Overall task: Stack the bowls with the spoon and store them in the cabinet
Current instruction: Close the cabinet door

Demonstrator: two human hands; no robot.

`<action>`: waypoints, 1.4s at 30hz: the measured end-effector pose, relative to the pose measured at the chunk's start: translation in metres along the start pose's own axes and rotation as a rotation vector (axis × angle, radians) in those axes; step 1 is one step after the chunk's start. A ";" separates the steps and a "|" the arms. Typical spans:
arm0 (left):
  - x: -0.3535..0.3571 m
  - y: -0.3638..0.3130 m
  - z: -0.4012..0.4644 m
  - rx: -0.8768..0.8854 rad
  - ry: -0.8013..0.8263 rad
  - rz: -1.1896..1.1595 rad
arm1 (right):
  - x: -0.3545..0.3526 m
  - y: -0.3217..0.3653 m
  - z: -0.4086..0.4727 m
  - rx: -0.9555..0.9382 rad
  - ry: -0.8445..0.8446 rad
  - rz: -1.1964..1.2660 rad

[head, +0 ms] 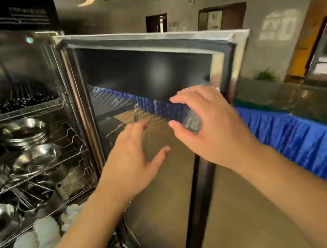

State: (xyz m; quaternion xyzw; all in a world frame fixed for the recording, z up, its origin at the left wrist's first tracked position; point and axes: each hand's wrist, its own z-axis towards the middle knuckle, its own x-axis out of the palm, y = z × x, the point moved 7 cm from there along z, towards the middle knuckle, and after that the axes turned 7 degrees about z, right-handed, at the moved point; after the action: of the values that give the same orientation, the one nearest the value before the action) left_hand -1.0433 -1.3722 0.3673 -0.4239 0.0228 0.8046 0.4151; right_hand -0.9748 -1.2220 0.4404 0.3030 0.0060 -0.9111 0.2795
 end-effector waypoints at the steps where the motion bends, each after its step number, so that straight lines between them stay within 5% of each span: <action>1: 0.004 -0.018 0.003 0.015 -0.009 0.008 | -0.014 -0.003 -0.004 -0.018 -0.021 0.021; 5: 0.012 -0.081 0.015 0.037 -0.048 0.020 | -0.062 -0.012 -0.018 -0.093 -0.119 0.018; 8: 0.022 -0.107 0.022 0.024 -0.067 0.043 | -0.076 -0.040 -0.023 0.094 -0.158 0.057; 12: 0.037 -0.117 0.028 -0.019 -0.067 0.121 | -0.060 -0.078 -0.031 0.456 -0.008 0.258; 19: 0.042 -0.107 0.018 -0.067 -0.009 0.166 | -0.040 -0.072 -0.036 0.521 0.084 0.458; 42: -0.100 -0.045 -0.120 -0.239 -0.173 0.174 | 0.019 0.064 -0.050 0.083 0.271 0.580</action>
State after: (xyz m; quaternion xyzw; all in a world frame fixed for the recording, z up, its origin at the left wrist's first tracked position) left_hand -0.9030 -1.4543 0.3750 -0.3960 -0.0722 0.8680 0.2908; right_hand -0.9269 -1.2763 0.3989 0.4216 -0.0806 -0.7443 0.5116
